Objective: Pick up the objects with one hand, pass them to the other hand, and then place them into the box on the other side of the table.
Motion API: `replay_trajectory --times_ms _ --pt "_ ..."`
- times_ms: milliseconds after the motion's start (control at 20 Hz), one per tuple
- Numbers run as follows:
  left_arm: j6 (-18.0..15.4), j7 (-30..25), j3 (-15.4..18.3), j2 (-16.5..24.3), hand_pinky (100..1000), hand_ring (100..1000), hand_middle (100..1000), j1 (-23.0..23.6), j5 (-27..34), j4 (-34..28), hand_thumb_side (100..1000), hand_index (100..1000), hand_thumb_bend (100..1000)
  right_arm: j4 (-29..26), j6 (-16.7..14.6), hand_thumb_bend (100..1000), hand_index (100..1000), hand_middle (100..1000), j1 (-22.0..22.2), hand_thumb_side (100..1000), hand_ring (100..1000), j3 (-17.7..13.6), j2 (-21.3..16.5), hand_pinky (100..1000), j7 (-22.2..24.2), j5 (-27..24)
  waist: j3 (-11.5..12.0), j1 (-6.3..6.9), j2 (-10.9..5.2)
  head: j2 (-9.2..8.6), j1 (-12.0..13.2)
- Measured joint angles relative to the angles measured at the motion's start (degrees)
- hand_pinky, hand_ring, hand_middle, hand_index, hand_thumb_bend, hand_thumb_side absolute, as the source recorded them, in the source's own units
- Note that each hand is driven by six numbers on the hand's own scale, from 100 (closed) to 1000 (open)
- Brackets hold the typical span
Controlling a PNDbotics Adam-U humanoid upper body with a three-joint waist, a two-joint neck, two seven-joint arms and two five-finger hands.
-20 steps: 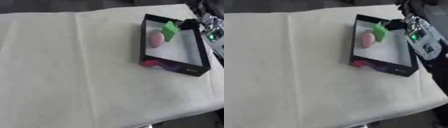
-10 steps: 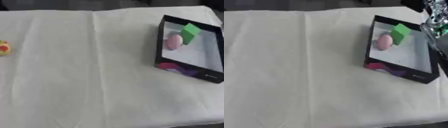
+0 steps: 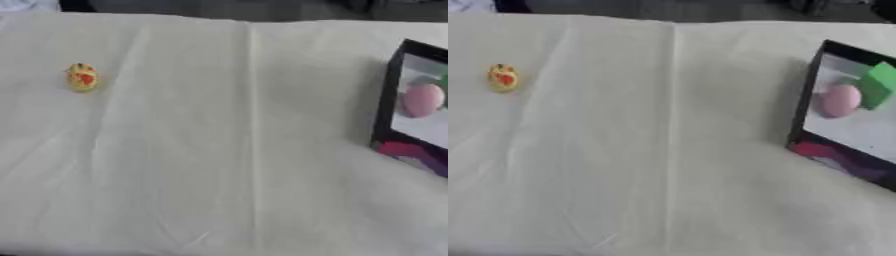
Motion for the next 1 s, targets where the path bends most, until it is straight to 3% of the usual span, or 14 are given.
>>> replay_trajectory --times_ms 500,1000 --pt "-4.0 -1.8 -0.4 -6.5 883 815 771 -8.9 -10.8 13.9 259 900 818 0.0 0.3 220 834 704 -1.9 262 716 1.0 0.9 822 0.4 -0.1 -2.5 -0.78 2.16 -2.58 1.4" --pt "-9.3 -5.9 -1.8 -12.7 888 820 770 -15.3 -16.8 17.9 266 889 845 0.0 0.5 227 832 701 -3.2 265 712 1.9 1.8 822 1.2 -0.2 -3.4 -0.94 2.89 -3.06 1.8"
